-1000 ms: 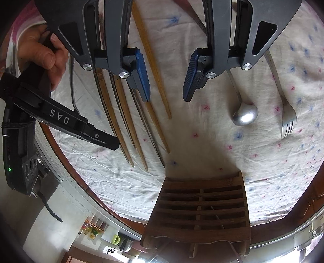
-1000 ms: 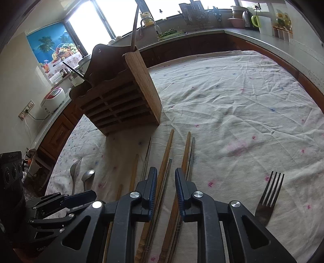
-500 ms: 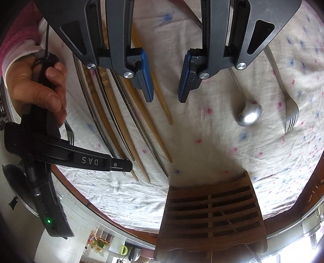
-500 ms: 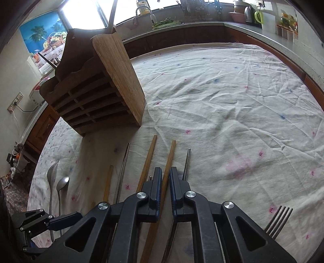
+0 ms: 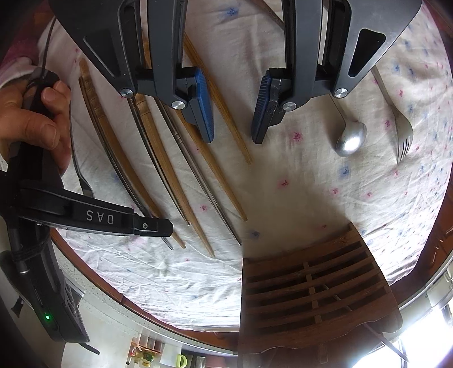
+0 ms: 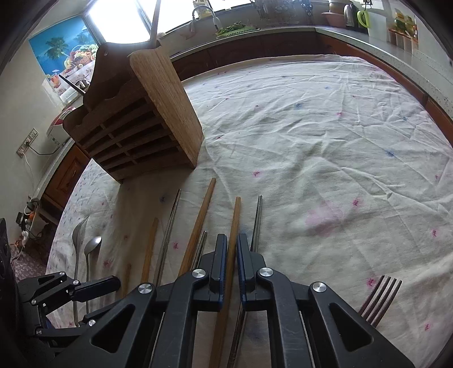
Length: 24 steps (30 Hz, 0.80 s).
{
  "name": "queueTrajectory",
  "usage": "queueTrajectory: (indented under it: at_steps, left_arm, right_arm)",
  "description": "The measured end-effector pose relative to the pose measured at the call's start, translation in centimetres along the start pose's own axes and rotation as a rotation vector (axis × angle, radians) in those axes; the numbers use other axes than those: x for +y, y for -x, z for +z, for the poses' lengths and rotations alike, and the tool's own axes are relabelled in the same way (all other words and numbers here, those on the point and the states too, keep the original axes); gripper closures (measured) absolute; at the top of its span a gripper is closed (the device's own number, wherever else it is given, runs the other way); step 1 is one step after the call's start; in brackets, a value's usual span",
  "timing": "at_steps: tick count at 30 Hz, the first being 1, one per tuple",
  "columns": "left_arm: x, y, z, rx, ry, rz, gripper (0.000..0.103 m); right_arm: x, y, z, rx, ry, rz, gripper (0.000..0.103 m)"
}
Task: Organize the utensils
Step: 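Grasp a wooden chopstick with the left tool while the right tool grasps another, then lift both held chopsticks and lower them into the wooden utensil holder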
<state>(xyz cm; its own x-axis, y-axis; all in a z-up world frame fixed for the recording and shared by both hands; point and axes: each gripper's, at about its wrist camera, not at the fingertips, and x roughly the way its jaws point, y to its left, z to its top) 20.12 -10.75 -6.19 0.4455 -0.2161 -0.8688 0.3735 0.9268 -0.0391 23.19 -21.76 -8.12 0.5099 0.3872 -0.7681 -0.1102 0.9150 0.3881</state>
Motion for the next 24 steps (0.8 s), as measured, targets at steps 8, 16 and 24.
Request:
queueTrajectory:
  at_steps: [8, 16, 24]
  left_arm:
    - [-1.1, -0.3, 0.1, -0.05, -0.07, 0.057, 0.094]
    - [0.8, 2.1, -0.3, -0.08, 0.007, -0.003, 0.099]
    - [2.3, 6.9, -1.0, -0.159, 0.063, -0.099, 0.099]
  right_arm:
    - [1.1, -0.8, 0.1, -0.012, 0.073, -0.051, 0.094]
    - [1.5, 2.0, -0.8, -0.055, 0.046, 0.014, 0.097]
    - [2.4, 6.8, -1.1, -0.137, 0.042, 0.08, 0.097]
